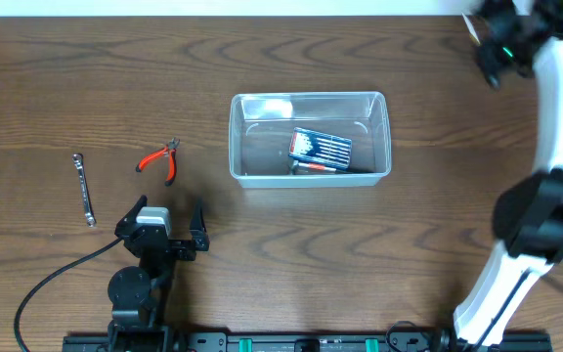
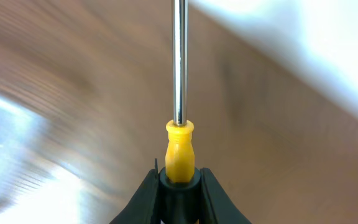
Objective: Pack container
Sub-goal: 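Carry the yellow screwdriver into the container and release it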
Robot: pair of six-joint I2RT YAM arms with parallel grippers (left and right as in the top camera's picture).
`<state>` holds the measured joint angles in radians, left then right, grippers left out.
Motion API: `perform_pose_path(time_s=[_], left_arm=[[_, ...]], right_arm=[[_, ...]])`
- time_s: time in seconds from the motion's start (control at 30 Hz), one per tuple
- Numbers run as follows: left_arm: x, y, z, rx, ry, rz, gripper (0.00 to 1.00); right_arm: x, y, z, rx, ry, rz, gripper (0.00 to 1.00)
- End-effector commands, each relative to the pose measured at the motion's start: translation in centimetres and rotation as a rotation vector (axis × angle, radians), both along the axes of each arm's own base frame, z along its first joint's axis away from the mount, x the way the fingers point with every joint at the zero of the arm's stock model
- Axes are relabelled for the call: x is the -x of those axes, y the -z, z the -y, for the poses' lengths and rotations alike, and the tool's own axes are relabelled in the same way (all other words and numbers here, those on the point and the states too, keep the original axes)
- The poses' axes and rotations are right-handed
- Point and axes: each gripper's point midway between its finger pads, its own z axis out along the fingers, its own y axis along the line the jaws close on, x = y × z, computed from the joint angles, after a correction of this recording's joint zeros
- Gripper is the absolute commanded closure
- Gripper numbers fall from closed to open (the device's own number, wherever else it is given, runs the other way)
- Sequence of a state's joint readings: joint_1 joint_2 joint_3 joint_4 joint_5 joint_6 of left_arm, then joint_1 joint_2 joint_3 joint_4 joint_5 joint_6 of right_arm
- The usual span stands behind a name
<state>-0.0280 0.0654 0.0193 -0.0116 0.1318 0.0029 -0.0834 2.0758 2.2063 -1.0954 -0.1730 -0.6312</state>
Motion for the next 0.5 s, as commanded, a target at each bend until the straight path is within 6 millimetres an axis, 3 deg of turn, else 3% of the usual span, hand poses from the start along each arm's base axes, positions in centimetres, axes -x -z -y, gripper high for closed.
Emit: perform_pose_path(time_s=[0.0,0.07,0.2,0.33,0.47], left_arm=[[0.0,0.9,0.1,0.006,0.008,-0.025,0.02],[0.0,0.9,0.1,0.006,0.009,-0.025,0.02],[0.0,0.9,0.1,0.006,0.008,-0.025,0.02],[0.0,0.9,0.1,0.006,0.008,-0.024,0.02],[0.0,0.9,0.1,0.006,0.008,-0.024,0.02]], right_arm=[[2.6,-4.7,-10.9,0.07,-0.388,0.116,0.99],[4.5,-3.4,-16.0,0.112,-0.569,0.087,0.99],[7.7,1.8,-22.4,0.148,-0.789,-0.038,0.99],[8.8,7.8,-24.1,0.147,-0.839,-0.183,0.99],[9.1,13.8,-23.5,0.144,-0.84,-0.323,0.99]])
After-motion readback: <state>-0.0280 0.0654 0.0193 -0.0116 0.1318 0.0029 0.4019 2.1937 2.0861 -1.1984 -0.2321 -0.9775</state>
